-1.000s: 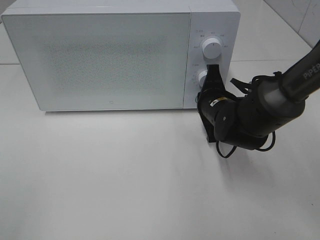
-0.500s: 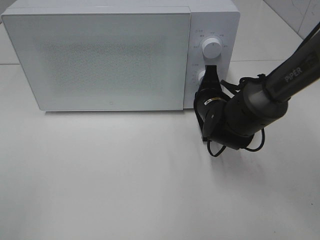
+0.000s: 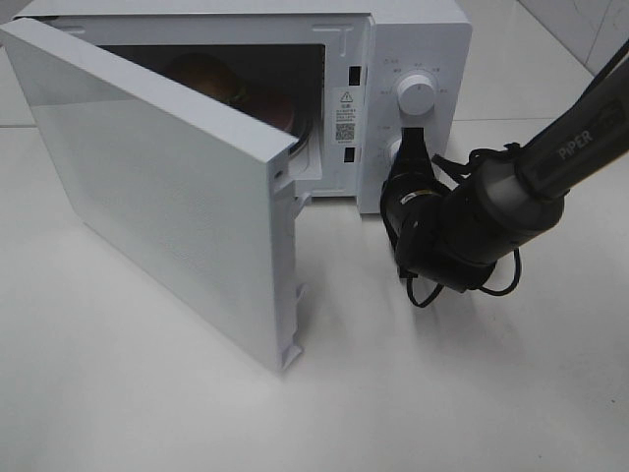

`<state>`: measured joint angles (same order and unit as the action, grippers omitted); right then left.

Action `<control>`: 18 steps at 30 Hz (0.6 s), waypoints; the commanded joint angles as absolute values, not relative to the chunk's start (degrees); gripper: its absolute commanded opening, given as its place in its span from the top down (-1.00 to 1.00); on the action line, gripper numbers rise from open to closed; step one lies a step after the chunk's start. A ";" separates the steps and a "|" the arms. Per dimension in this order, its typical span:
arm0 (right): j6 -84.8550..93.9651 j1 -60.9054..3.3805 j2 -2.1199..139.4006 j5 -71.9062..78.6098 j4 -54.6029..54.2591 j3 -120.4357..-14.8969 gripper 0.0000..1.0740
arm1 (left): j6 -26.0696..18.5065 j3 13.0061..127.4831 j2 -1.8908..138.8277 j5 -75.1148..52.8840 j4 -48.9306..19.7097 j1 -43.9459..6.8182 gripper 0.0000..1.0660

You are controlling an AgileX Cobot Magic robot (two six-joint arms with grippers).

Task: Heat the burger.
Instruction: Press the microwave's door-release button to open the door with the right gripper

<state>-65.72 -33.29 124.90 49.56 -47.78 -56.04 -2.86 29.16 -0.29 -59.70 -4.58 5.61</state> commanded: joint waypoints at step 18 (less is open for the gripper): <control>-63.83 -30.71 115.68 42.23 -35.92 -51.57 1.00 | -2.64 28.93 -1.43 -59.47 -4.64 5.73 -0.83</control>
